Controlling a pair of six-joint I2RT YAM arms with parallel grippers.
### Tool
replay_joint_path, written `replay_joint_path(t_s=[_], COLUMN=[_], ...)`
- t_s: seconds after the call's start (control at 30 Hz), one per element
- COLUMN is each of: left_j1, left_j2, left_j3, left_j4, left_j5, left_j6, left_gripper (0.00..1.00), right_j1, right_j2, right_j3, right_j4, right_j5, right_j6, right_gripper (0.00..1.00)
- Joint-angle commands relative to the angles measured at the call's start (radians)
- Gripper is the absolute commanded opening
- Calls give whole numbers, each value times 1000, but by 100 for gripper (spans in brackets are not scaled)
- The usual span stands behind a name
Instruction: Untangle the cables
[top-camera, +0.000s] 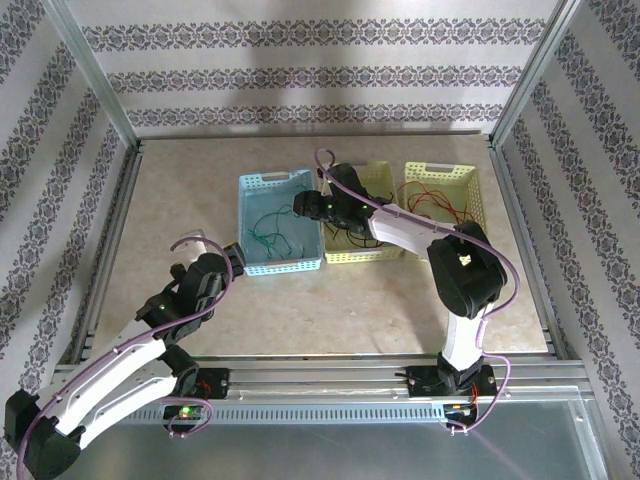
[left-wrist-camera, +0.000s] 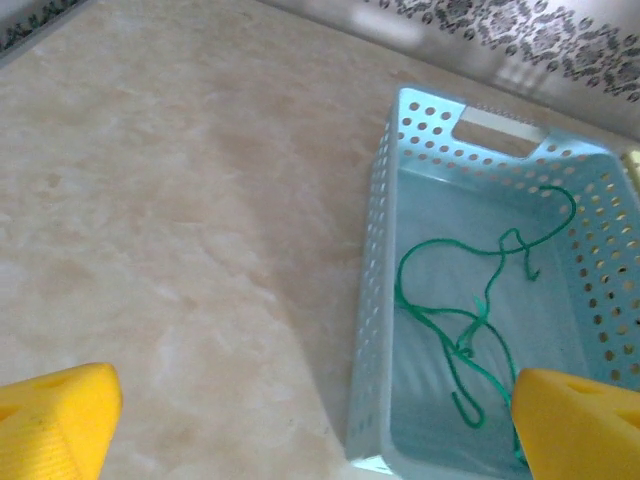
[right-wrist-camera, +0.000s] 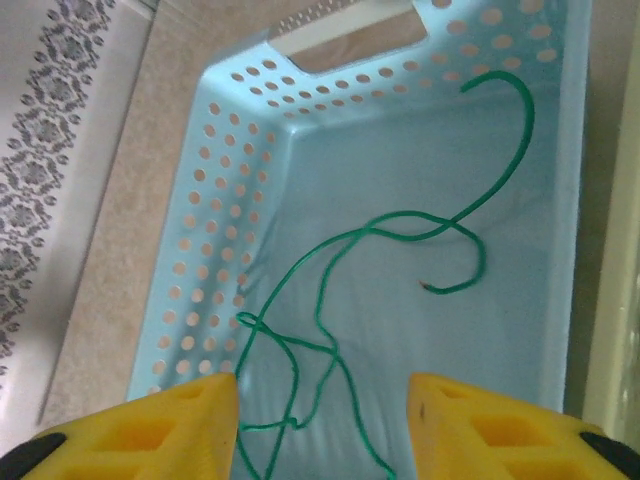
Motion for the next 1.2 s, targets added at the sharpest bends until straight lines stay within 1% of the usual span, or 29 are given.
replay_joint_path(t_s=[0.0,0.07,0.13,0.2,0.27,0.33,0.37,0.4,0.43,0.47,0.53,0.6,0.7,0.77,0.8,0.87,0.93,1.0,1.03,1.1,1.13,1.17], left_j1=[5,5,6,7,10,16,20,29,37,49,76,122,210,252,257,260,262,266,269,280,286,289], left_j2=[-8,4,26,64,103,138,150,159,164,168,181,205,231,239,243,248,263,302,324,387,411,429], left_j3=[18,18,22,36,56,69,71,67,59,51,45,50,40,43,30,0,-34,-106,-130,-167,-154,-118], left_j4=[-67,-51,-35,-34,-54,-67,-63,-41,-14,14,25,-22,-44,-36,14,151,302,501,554,594,581,499], left_j5=[-55,-70,-90,-128,-188,-254,-278,-285,-276,-265,-271,-306,-298,-291,-307,-324,-333,-344,-348,-343,-339,-304], left_j6=[-3,20,56,89,101,107,114,137,169,205,229,187,155,151,190,296,408,522,534,483,487,439], left_gripper=[99,99,99,99,99,99,99,99,99,99,99,99,99,99,99,99,99,99,99,99,99,99], right_j1=[-22,-33,-49,-74,-102,-128,-133,-136,-137,-142,-149,-157,-160,-164,-168,-189,-223,-258,-268,-298,-319,-347], right_j2=[-126,-220,-344,-502,-670,-852,-949,-1046,-1126,-1213,-1353,-1470,-1577,-1594,-1581,-1513,-1420,-1317,-1274,-1167,-1127,-1088], right_j3=[-44,-109,-194,-315,-438,-571,-648,-725,-782,-838,-942,-1030,-1103,-1142,-1161,-1189,-1188,-1187,-1173,-1155,-1149,-1139], right_j4=[23,15,4,-20,-37,-27,4,33,48,61,66,27,-4,47,87,153,169,225,231,312,340,366], right_j5=[7,40,105,230,380,544,622,696,770,841,933,1014,1058,1038,1038,1065,1092,1080,1065,1033,1004,957], right_j6=[-24,-44,-70,-99,-141,-227,-304,-383,-446,-519,-656,-738,-740,-751,-762,-751,-680,-632,-629,-639,-642,-645], right_gripper=[51,52,53,55,59,69,74,77,83,97,98,98,98,98,98,98,98,98,98,98,98,98])
